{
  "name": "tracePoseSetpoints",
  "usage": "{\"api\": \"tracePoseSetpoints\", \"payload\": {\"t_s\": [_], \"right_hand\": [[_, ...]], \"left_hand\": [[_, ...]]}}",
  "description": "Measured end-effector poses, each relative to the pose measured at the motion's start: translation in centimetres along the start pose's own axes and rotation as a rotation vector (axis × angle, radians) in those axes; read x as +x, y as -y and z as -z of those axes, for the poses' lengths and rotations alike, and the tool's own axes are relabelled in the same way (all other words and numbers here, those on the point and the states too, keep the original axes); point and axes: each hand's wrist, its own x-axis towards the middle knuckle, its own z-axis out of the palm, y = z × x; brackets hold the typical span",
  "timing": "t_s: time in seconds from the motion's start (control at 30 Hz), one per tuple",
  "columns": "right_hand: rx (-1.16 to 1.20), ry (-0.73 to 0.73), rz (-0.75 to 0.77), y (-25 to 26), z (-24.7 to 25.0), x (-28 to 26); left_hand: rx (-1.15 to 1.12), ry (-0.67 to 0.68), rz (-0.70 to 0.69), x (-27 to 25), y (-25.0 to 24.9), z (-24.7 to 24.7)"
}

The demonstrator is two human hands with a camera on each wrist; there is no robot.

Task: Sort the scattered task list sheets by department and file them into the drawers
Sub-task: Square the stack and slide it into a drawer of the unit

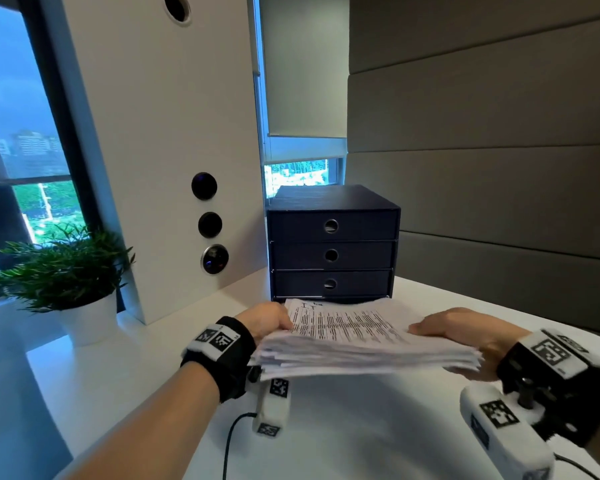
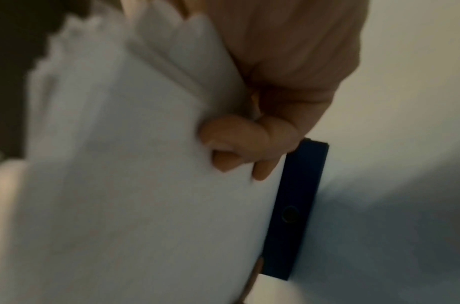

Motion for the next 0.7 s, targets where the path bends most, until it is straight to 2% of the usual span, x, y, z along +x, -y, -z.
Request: {"api": "tracePoseSetpoints", "payload": {"t_s": [0.03, 0.1, 0.13, 0.2, 0.27, 0.37, 0.43, 0.53, 0.6, 0.7], "right_hand": [[-0.071, -0.02, 0.046, -0.3, -0.1, -0.9], [-0.086, 0.018, 0.093, -0.8, -0.5, -2.5], [-0.067, 0.045, 0.116, -1.0, -0.7, -3.2], [-0.012, 0.049, 0.186, -1.1, -1.3, -4.1], [0.029, -0.045, 0.328, -0.8, -2.2, -4.7], [-0.007, -0.261, 0.631, 0.5, -3.5, -6.0], [-0.059, -0.287, 0.773, 0.8, -4.3, -6.4], [-0.11, -0.27, 0.842, -0.5, -4.4, -5.7], [-0.029, -0.329, 0.882, -1.5, -4.0, -5.3], [0.115, -0.366, 0.925, -1.6, -3.2, -4.7]], "left_hand": [[0.071, 0.037, -0.07, -0.9, 0.0, -0.2], [0.06, 0.023, -0.164, -2.8, 0.4, -0.6], [0.087, -0.003, -0.229, -3.9, 0.6, -0.8], [0.128, -0.099, -0.448, -6.2, 0.4, -1.0], [0.052, -0.195, -0.627, -8.3, 0.0, -1.6], [0.026, -0.471, -0.796, -9.6, -1.0, -2.8], [0.005, -0.548, -0.862, -9.3, -1.2, -4.2], [-0.171, -0.596, -0.831, -9.0, -1.5, -5.2], [-0.254, -0.678, -0.823, -8.5, -1.5, -4.9], [-0.274, -0.676, -0.874, -8.1, -2.4, -4.5]]}}
